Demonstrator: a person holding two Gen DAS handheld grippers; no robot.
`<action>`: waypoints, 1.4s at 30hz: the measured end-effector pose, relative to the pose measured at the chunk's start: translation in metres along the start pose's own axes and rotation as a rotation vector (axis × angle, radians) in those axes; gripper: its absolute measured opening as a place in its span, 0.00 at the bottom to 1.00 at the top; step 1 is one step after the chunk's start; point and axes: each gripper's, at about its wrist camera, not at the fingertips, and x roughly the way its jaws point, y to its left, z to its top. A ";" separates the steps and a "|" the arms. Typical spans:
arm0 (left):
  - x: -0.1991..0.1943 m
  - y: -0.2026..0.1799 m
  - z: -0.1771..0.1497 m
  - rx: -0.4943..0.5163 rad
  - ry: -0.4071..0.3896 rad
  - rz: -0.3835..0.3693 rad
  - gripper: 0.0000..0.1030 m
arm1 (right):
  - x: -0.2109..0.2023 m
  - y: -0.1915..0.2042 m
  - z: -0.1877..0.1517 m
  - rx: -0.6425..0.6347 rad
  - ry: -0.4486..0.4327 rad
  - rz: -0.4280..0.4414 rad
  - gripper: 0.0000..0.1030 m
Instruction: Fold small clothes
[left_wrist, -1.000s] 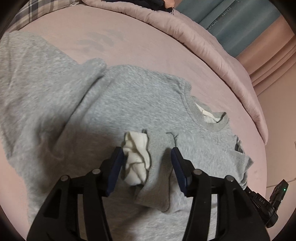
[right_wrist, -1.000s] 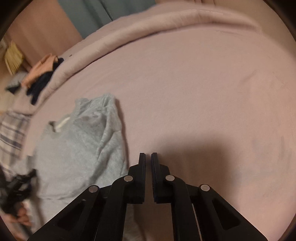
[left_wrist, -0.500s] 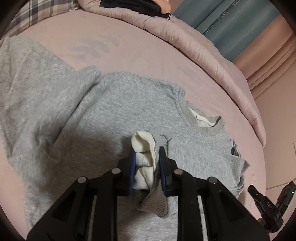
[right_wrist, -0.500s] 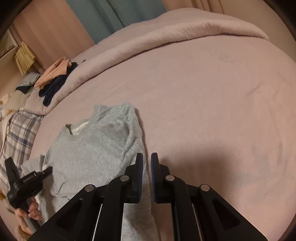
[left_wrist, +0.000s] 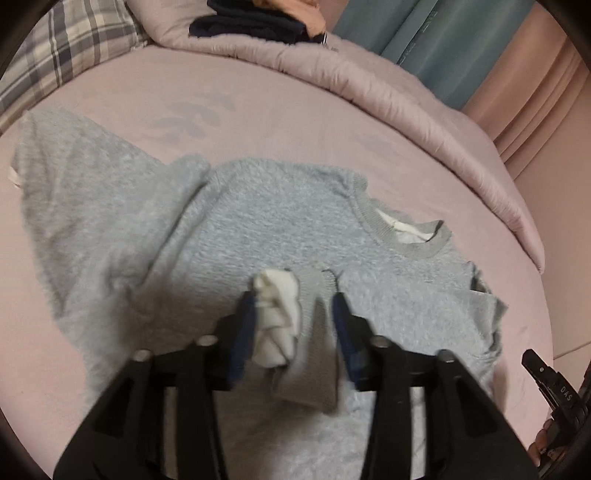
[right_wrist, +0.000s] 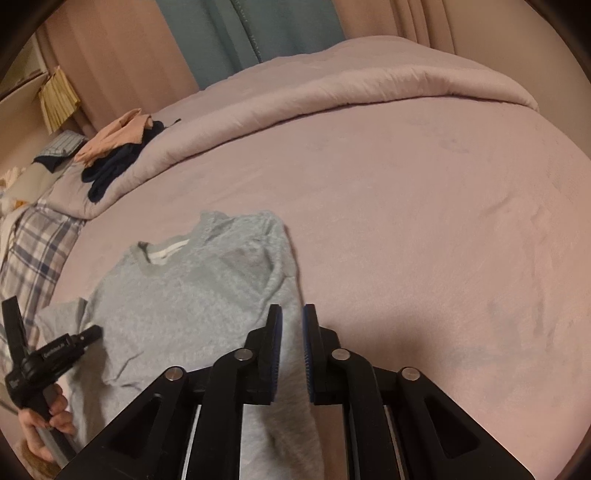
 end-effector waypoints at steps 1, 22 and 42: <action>-0.008 0.000 0.000 0.001 -0.016 -0.011 0.62 | -0.004 0.002 0.000 -0.001 -0.005 0.009 0.34; -0.123 0.076 -0.029 -0.049 -0.255 -0.018 0.96 | -0.101 0.072 -0.040 -0.145 -0.231 0.025 0.92; -0.131 0.087 -0.034 -0.067 -0.284 0.046 0.96 | -0.106 0.101 -0.067 -0.247 -0.273 -0.013 0.97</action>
